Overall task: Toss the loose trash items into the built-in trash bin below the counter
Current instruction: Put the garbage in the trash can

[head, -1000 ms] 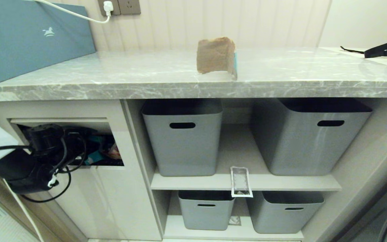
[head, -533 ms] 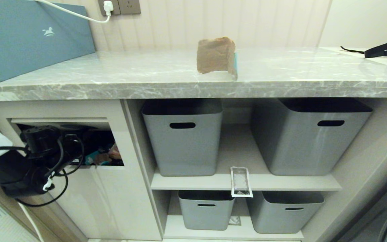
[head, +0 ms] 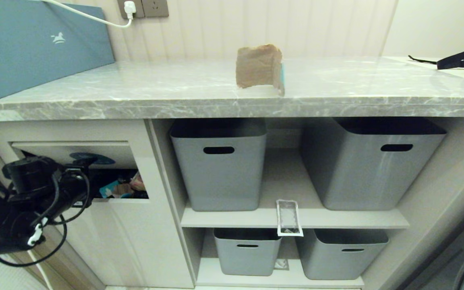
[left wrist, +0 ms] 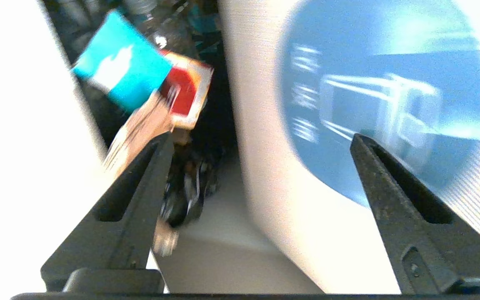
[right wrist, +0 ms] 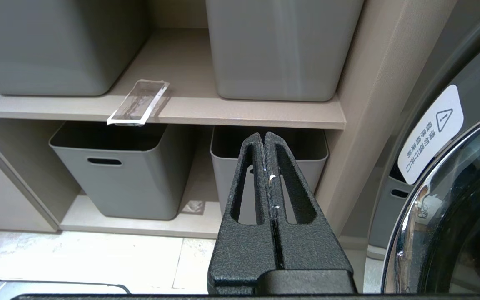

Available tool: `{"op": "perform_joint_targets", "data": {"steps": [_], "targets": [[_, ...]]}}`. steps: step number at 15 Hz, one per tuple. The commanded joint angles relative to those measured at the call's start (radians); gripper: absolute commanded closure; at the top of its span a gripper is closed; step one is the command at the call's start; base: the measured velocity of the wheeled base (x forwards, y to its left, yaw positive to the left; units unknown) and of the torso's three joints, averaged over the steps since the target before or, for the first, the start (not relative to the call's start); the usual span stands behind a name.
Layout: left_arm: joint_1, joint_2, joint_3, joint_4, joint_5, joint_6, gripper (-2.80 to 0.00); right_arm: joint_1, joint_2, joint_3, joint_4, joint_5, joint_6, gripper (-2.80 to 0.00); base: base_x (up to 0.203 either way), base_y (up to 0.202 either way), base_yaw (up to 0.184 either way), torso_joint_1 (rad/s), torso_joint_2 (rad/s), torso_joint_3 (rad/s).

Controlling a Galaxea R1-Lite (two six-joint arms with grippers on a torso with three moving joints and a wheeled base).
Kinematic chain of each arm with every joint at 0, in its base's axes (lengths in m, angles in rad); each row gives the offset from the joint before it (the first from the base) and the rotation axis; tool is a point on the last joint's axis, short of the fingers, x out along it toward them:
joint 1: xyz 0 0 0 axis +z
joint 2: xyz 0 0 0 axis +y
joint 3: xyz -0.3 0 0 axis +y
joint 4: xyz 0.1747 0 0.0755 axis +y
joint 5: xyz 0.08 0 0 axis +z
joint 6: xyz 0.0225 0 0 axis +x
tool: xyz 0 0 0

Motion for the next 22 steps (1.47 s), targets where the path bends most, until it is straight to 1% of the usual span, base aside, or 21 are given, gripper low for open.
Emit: {"op": "perform_joint_targets", "data": {"steps": [1, 3, 5, 8, 10, 11, 12, 13, 14, 16, 17, 18, 19, 20, 22], "targets": [[0.002, -0.130, 0.090, -0.003, 0.026, -0.005, 0.00, 0.000, 0.000, 0.000, 0.000, 0.000, -0.001, 0.00, 0.000, 0.000, 0.000, 0.000, 0.00, 0.000], [0.002, -0.222, 0.158, -0.002, 0.063, 0.011, 0.00, 0.000, -0.001, 0.000, 0.000, 0.000, -0.001, 0.00, 0.000, 0.000, 0.000, 0.000, 0.00, 0.000], [0.002, -0.315, 0.229, 0.000, 0.064, 0.065, 0.00, 0.000, -0.001, 0.000, 0.000, 0.000, -0.001, 0.00, 0.000, 0.000, 0.000, 0.000, 0.00, 0.000], [0.004, -0.459, 0.388, 0.002, 0.060, 0.146, 0.00, 0.000, -0.001, 0.000, 0.000, 0.000, -0.001, 0.00, 0.000, 0.000, 0.000, 0.000, 0.00, 0.000], [0.008, -0.558, 0.460, 0.003, 0.058, 0.233, 0.00, 0.002, 0.000, 0.000, 0.000, 0.000, -0.001, 0.00, 0.000, 0.000, 0.000, 0.000, 0.00, 0.000], [0.009, -0.619, 0.494, 0.004, 0.050, 0.297, 0.00, 0.000, -0.002, 0.000, 0.000, 0.000, -0.001, 0.00, 0.000, 0.000, 0.000, 0.000, 0.00, 0.000], [0.010, -0.682, 0.523, 0.012, 0.037, 0.378, 0.00, 0.000, 0.000, 0.000, 0.000, 0.000, -0.001, 0.00, 0.000, 0.000, 0.000, 0.000, 0.00, 0.000], [0.010, -0.758, 0.547, 0.035, 0.016, 0.497, 0.00, 0.000, -0.002, 0.000, 0.000, 0.000, -0.001, 0.00, 0.000, 0.000, 0.000, 0.000, 0.00, 0.000], [0.011, -0.831, 0.560, 0.070, -0.012, 0.635, 0.00, 0.000, -0.002, 0.000, 0.000, 0.000, -0.001, 0.00, 0.000, 0.000, 0.000, 0.000, 0.00, 0.000], [0.008, -0.958, 0.579, 0.147, -0.100, 0.973, 0.00, 0.000, 0.000, 0.000, 0.000, 0.000, -0.001, 0.00, 0.000, 0.000, 0.000, 0.000, 0.00, 0.000], [0.003, -1.005, 0.592, 0.176, -0.160, 1.147, 0.00, 0.000, -0.001, 0.000, 0.000, 0.000, -0.001, 0.00, 0.000, 0.000, 0.000, 0.000, 0.00, 0.000], [-0.010, -1.037, 0.600, 0.191, -0.227, 1.290, 0.00, 0.000, 0.000, 0.000, 0.000, 0.000, -0.001, 0.00, 0.000, 0.000, 0.000, 0.000, 0.00, 0.000], [-0.049, -1.059, 0.598, 0.199, -0.312, 1.408, 0.00, 0.000, -0.002, 0.000, 0.000, 0.000, -0.001, 0.00, 0.000, 0.000, 0.000, 0.000, 0.00, 0.000], [-0.107, -1.065, 0.576, 0.203, -0.361, 1.464, 0.00, 0.000, -0.001, 0.000, 0.000, 0.000, -0.001, 0.00, 0.000, 0.000, 0.000, 0.000, 0.00, 0.000], [-0.197, -1.048, 0.469, 0.204, -0.425, 1.555, 0.00, 0.000, -0.001, 0.000, 0.000, 0.000, -0.001, 0.00, 0.000, 0.000, 0.000, 0.000, 0.00, 0.000]]}}
